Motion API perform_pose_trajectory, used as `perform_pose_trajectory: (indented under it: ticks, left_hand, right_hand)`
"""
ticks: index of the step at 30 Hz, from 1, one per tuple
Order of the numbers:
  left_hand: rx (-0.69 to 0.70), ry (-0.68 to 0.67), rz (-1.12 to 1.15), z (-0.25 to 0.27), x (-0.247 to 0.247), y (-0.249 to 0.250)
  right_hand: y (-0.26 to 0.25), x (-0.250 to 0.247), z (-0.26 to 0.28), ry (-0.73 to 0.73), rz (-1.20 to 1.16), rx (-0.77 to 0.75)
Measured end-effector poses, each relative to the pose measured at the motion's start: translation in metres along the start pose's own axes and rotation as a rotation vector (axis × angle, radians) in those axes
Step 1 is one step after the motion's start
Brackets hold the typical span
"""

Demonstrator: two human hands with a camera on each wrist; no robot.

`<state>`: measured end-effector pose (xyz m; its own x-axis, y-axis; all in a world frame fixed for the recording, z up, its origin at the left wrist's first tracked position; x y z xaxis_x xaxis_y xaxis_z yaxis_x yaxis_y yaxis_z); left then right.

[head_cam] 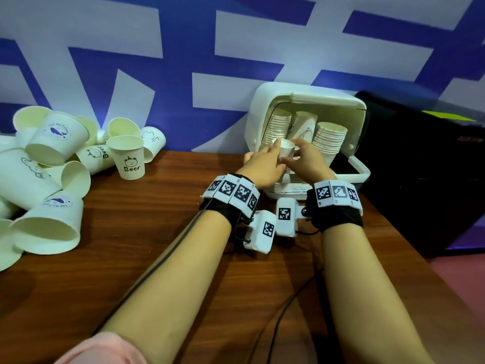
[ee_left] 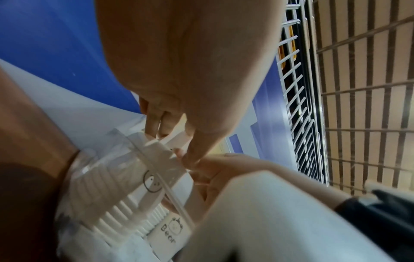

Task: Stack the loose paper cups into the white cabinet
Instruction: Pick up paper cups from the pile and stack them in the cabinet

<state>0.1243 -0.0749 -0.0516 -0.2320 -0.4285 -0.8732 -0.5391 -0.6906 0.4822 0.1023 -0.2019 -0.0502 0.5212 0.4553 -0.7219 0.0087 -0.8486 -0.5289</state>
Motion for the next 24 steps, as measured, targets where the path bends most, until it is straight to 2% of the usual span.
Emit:
perform_pose_trajectory:
  ticks: [6,10,16,20,24]
  left_hand:
    - [-0.009,-0.068,0.050,0.003,-0.002,-0.004]
    - [0.021,-0.084,0.181,0.014,-0.017,-0.003]
    - [-0.007,0.060,0.202,0.032,-0.082,-0.023]
    - [-0.071,0.147,0.198,0.058,-0.131,-0.056]
    - [-0.185,0.272,0.229,0.087,-0.170,-0.102]
  right_hand:
    - [-0.003,-0.001,0.004,-0.008,-0.040,0.043]
    - [-0.009,-0.002,0.003,-0.050,-0.117,0.111]
    - [-0.032,-0.019,-0.006,0.109,-0.059,0.122]
    - [-0.067,-0.014,-0.004,0.118,-0.106,0.056]
    - [-0.110,0.004,0.008,0.100,-0.270,-0.025]
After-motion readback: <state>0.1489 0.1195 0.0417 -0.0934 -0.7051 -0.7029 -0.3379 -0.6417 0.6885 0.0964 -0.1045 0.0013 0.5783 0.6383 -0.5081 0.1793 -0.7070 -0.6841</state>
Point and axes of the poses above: each hand's wrist, its own z-axis away from the middle knuckle, its own x-axis out of the palm, y = z × x, the point moved 5 cm from there along -z, towards the middle knuckle, and after that the axes turned 12 degrees about -x, right-handed, at the moved point
